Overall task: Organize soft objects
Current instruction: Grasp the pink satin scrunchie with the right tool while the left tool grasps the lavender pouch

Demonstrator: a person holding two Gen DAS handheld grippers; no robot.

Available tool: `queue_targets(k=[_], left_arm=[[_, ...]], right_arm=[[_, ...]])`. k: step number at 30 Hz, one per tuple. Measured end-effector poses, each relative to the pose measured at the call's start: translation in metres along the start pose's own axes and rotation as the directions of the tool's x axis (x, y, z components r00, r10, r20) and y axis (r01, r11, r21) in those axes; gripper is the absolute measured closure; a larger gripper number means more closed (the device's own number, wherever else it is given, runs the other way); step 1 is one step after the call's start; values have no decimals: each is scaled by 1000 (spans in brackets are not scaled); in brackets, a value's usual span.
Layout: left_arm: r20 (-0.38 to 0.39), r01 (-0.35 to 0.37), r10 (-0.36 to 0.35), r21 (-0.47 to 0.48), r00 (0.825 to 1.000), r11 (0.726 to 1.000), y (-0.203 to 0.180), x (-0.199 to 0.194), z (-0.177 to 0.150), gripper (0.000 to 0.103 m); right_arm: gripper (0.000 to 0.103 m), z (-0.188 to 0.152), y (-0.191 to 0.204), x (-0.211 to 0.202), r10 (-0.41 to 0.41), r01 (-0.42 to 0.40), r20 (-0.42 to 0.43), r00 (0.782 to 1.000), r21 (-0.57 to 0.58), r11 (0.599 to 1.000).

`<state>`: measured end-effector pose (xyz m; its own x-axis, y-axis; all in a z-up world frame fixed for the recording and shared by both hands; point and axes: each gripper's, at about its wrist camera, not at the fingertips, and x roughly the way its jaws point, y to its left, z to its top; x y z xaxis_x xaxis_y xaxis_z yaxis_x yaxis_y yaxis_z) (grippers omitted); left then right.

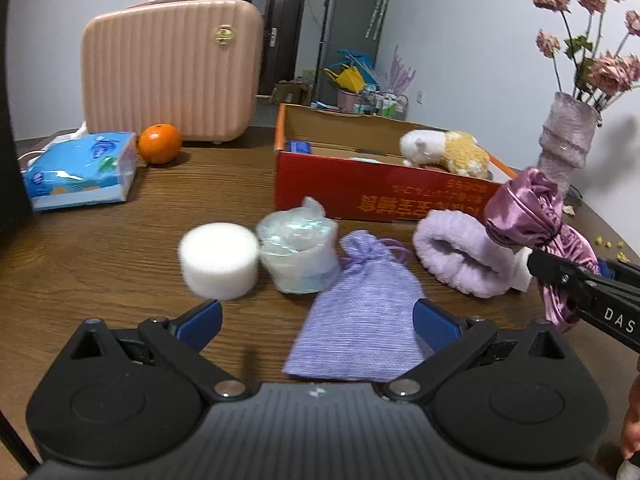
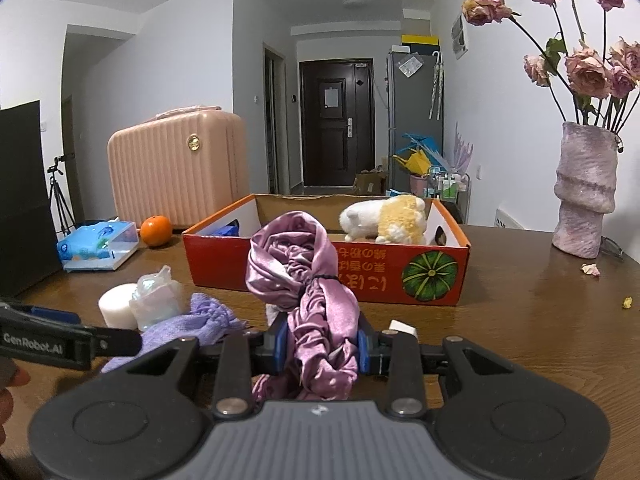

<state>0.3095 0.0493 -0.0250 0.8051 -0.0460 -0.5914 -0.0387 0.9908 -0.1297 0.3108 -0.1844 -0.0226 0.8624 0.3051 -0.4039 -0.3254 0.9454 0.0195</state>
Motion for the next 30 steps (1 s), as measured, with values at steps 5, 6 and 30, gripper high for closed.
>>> queue_targets(k=[5,6,30], left_arm=[[-16,11,-11,30,1000,999,-17,10,0,0],[-18,11,-11,33,1000,999,-20,12,0,0],[-138,-13,24,83,990,996,-36,59,0,0]], right_arm=[[71,0,-6,-1,-9,9,4,1000,2,1000],[71,0,-8,-2,-10,10,4,1000,3,1000],[71,-4,-22,4,-38,38,-13,999,6,999]])
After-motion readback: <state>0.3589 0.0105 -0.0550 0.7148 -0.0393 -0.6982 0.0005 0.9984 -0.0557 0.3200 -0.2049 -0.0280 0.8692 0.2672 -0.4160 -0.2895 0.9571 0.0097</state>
